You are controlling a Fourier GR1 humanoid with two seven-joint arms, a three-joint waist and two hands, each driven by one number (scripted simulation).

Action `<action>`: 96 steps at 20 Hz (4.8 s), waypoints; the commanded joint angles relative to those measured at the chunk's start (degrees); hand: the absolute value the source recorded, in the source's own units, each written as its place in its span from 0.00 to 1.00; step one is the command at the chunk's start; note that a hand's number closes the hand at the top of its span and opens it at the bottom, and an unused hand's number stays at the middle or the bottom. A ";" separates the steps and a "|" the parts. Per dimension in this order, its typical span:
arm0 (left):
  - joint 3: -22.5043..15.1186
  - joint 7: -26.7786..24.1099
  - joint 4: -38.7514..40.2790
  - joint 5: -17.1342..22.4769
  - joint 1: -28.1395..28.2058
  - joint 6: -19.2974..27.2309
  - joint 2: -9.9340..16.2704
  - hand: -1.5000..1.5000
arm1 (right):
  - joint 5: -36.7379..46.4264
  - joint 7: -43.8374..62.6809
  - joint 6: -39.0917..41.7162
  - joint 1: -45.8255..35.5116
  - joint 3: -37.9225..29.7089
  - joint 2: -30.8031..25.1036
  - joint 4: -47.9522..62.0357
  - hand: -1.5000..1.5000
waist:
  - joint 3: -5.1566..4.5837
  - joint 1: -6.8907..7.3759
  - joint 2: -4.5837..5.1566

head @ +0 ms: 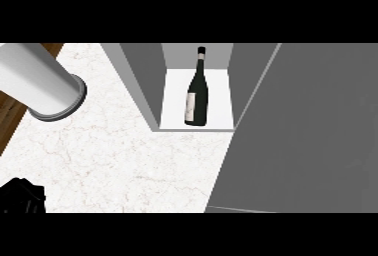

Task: Pick up the wine, place it into the cabinet and close the cabinet

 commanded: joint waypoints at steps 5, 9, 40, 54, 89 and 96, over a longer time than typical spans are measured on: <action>4.34 -1.36 2.16 2.81 4.12 -6.03 2.73 1.00 | 21.24 6.67 -9.41 -5.48 20.43 8.63 -4.92 1.00 | -0.14 -0.12 -0.44; 6.20 -1.00 2.45 4.16 4.56 -8.76 4.29 1.00 | 23.93 6.52 -15.53 -10.16 25.13 8.68 -1.68 1.00 | -0.17 0.38 -0.21; 9.84 -1.16 4.99 6.50 4.72 -18.72 7.49 1.00 | 18.49 0.82 -24.13 -21.40 15.26 8.41 9.25 1.00 | -0.68 6.10 1.61; 9.30 -0.25 3.78 6.31 2.22 -20.48 7.88 1.00 | 19.03 1.00 -21.29 -29.73 4.40 8.52 14.42 1.00 | -0.86 9.16 3.39; 7.82 1.77 5.47 6.00 -2.71 -21.06 5.54 1.00 | 16.68 0.08 -42.55 -72.90 -16.28 4.93 68.99 1.00 | -0.17 11.17 5.41; 8.37 1.70 5.84 5.94 -3.12 -20.70 5.43 1.00 | 14.07 -4.06 -38.52 -71.21 -16.34 2.81 70.51 1.00 | 0.00 9.44 5.97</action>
